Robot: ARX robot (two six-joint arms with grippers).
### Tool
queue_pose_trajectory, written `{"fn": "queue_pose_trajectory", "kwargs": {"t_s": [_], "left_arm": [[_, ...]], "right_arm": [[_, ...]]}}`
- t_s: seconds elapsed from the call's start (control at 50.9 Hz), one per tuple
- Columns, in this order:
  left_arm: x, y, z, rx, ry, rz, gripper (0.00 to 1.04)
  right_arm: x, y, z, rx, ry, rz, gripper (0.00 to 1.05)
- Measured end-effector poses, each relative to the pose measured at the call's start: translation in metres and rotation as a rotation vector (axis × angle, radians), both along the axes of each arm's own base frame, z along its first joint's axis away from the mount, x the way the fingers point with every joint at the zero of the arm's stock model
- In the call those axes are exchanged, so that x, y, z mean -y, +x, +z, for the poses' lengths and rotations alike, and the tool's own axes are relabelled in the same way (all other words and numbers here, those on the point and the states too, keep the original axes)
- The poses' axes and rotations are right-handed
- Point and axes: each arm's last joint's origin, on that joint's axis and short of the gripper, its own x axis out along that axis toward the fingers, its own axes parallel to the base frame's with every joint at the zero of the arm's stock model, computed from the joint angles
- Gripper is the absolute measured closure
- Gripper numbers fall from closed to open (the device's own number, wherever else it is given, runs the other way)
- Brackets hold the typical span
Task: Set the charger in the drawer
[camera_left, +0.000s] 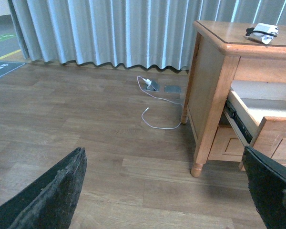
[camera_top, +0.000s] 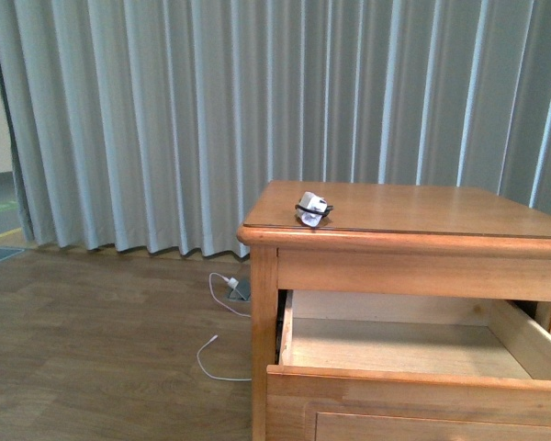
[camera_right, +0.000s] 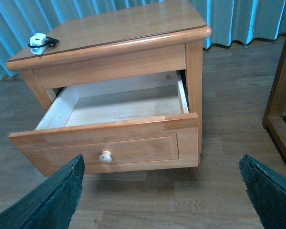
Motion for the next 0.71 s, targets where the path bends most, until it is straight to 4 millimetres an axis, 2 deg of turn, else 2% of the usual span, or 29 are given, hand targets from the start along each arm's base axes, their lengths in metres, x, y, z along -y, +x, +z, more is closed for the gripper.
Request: {"fn": "queue_pose_trajectory", "kwargs": {"t_s": [0.157,0.275,0.412,0.511,0.707], "left_arm": [[0.000,0.000,0.000,0.000,0.000,0.000,0.06],[0.000,0.000,0.000,0.000,0.000,0.000,0.06],[0.000,0.000,0.000,0.001,0.000,0.000,0.06],[0.000,0.000,0.000,0.000,0.000,0.000,0.06],[0.000,0.000,0.000,0.000,0.000,0.000,0.06]], "right_arm": [[0.000,0.000,0.000,0.004,-0.005,-0.002,0.08],[-0.007,-0.003,-0.007,0.121,-0.135,-0.041,0.30],[-0.020,-0.004,-0.014,0.137,-0.161,-0.028,0.57],[-0.025,-0.003,-0.018,0.136,-0.170,-0.026,0.71],[-0.028,-0.004,-0.018,0.144,-0.170,-0.007,0.37]]}}
